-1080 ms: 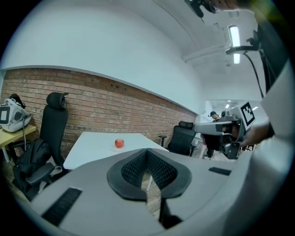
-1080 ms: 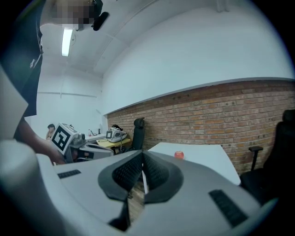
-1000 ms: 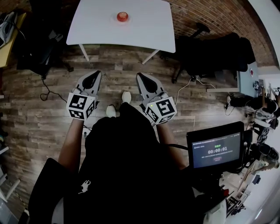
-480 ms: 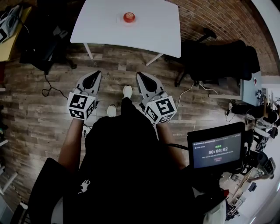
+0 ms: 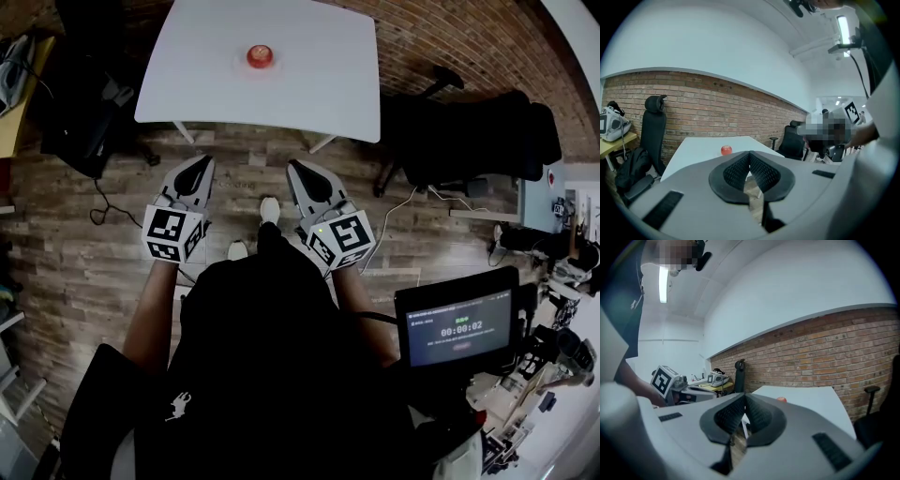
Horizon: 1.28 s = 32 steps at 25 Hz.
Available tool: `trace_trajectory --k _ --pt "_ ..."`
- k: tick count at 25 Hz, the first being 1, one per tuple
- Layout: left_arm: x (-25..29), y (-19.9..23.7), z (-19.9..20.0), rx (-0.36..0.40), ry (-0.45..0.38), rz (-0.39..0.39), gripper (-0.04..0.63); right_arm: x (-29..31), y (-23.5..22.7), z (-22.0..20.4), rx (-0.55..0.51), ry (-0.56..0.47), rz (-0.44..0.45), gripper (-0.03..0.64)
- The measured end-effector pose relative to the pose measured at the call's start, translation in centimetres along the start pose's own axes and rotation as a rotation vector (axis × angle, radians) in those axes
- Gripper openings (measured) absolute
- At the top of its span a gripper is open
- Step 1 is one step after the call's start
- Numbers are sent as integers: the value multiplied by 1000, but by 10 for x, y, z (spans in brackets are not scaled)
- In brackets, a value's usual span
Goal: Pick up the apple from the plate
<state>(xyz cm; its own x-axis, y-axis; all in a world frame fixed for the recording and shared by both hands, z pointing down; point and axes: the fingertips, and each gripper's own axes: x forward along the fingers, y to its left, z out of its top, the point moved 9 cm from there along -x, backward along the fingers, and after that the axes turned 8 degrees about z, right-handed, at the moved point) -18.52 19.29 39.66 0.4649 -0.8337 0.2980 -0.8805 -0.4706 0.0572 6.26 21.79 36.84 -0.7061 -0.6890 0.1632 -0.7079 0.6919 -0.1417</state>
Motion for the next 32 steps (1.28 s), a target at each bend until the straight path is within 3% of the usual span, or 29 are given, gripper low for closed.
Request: trace_trajectory --k 6,11,23,29,32 --pt "37 -8 10 15 49 -48 6 17 -38 1 27 -3 59 5" --pt "60 -6 23 8 29 -55 6 33 -61 6 42 -19 111 5" --pt "118 -11 45 24 42 4 8 58 -122 21 -18 26 181 5" --pt "180 -13 57 4 49 25 8 78 -189 25 3 38 214 5" --pt "178 -12 59 19 44 45 8 81 -189 27 -5 41 229 5"
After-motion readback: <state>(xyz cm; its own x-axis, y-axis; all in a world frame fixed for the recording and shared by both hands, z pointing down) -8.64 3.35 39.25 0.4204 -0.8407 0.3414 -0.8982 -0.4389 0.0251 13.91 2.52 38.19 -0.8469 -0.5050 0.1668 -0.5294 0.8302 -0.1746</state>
